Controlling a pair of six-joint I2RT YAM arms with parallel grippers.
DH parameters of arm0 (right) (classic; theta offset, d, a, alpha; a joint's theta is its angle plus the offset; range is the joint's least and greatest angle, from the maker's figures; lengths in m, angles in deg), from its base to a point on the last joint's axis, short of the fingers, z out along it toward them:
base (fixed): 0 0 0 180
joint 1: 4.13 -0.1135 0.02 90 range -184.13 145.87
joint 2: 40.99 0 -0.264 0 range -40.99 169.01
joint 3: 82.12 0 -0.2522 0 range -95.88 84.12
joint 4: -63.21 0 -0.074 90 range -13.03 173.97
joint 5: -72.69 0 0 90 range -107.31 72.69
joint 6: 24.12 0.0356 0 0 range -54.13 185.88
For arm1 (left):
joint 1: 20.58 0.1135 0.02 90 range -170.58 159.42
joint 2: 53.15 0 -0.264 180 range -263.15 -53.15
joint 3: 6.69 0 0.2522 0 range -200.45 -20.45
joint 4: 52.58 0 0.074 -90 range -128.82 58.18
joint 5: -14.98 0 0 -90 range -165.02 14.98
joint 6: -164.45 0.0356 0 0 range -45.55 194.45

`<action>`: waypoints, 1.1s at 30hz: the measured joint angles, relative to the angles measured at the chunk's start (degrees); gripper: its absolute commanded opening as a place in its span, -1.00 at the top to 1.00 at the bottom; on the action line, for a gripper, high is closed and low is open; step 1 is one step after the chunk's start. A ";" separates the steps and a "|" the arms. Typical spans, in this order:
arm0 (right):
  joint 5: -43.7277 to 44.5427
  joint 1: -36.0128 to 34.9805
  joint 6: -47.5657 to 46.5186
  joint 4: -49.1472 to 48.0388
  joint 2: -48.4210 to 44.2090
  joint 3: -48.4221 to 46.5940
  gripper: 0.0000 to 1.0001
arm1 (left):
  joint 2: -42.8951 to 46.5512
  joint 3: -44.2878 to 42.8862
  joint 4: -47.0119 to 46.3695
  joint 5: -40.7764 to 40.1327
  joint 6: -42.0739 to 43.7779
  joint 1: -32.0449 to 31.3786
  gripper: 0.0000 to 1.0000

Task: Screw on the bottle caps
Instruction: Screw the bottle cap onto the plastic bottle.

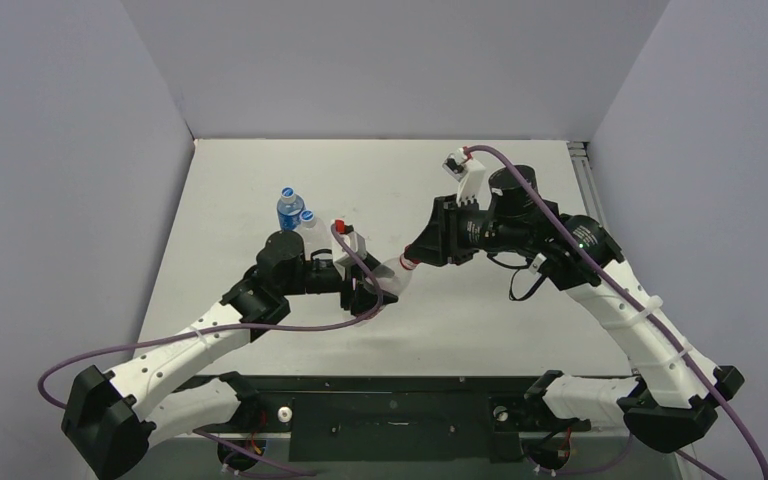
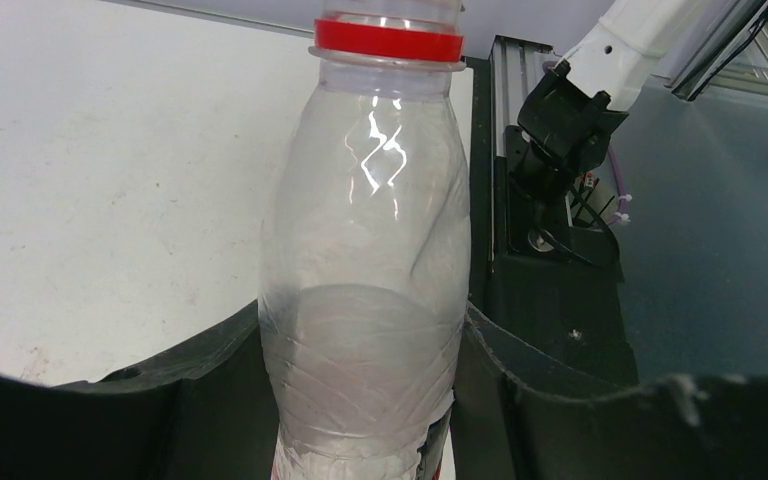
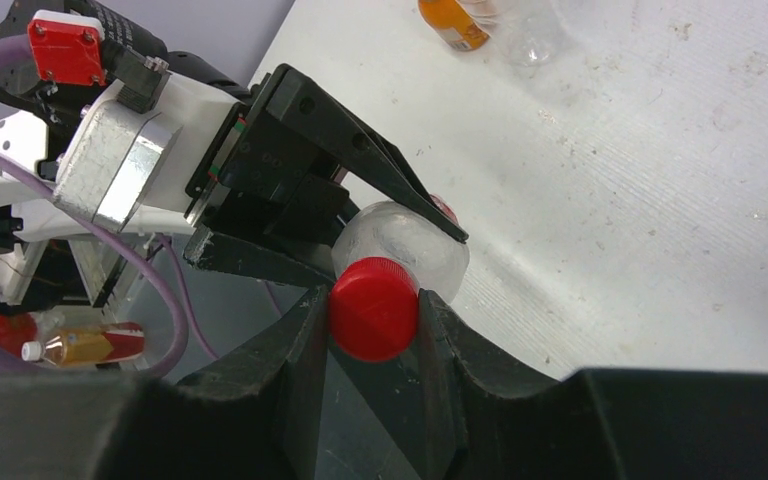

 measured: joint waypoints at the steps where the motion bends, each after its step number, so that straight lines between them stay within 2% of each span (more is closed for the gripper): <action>1: 0.39 -0.24 -0.20 0.22 0.11 -0.20 0.94 | 0.00 -0.02 0.13 -0.07 0.11 0.00 1.00; 14: 7.10 -2.54 -0.50 -0.09 0.09 -0.33 0.93 | -0.68 -0.02 -0.37 -2.97 -0.76 -0.33 1.00; 33: 9.99 -2.56 -1.97 0.17 1.70 -0.52 0.70 | -3.48 0.17 -2.16 -5.68 -1.25 -0.79 1.00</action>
